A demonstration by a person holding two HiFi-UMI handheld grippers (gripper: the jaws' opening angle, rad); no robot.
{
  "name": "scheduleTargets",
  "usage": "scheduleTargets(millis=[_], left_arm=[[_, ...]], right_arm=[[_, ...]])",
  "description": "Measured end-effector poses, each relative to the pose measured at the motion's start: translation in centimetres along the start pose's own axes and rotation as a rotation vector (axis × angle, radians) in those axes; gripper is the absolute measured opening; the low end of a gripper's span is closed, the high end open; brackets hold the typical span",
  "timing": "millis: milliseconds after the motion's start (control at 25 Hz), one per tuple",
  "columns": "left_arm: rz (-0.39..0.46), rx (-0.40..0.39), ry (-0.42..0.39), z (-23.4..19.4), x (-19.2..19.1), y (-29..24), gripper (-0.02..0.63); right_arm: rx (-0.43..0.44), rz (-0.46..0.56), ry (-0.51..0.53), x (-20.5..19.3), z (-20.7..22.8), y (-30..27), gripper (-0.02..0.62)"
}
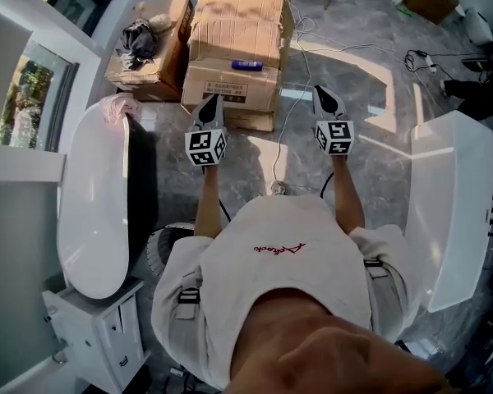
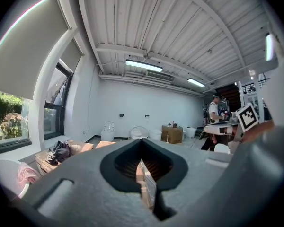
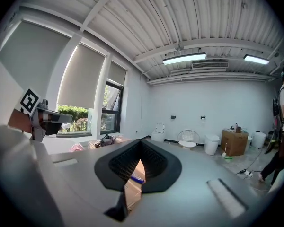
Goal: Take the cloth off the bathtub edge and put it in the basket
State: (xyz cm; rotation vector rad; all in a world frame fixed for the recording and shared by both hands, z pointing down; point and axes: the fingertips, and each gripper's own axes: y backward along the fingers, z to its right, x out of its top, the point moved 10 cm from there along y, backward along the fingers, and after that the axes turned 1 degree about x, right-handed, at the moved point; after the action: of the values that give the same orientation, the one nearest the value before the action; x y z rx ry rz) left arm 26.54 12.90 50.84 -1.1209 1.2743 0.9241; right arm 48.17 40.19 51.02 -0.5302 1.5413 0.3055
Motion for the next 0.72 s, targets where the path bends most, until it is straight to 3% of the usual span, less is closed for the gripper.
scheduleTargets(millis=[360, 720], left_arm=[[-0.009, 0.168, 0.006, -1.9, -0.3, 3.3, 0.0], [-0.032, 0.47, 0.036, -4.3, -1.6, 10.7, 0.0]], right_arm=[[0.21, -0.002, 0.025, 0.5, -3.3, -5.5, 0.005], [0.546, 0.008, 0.059, 0.7, -11.3, -11.8, 0.005]])
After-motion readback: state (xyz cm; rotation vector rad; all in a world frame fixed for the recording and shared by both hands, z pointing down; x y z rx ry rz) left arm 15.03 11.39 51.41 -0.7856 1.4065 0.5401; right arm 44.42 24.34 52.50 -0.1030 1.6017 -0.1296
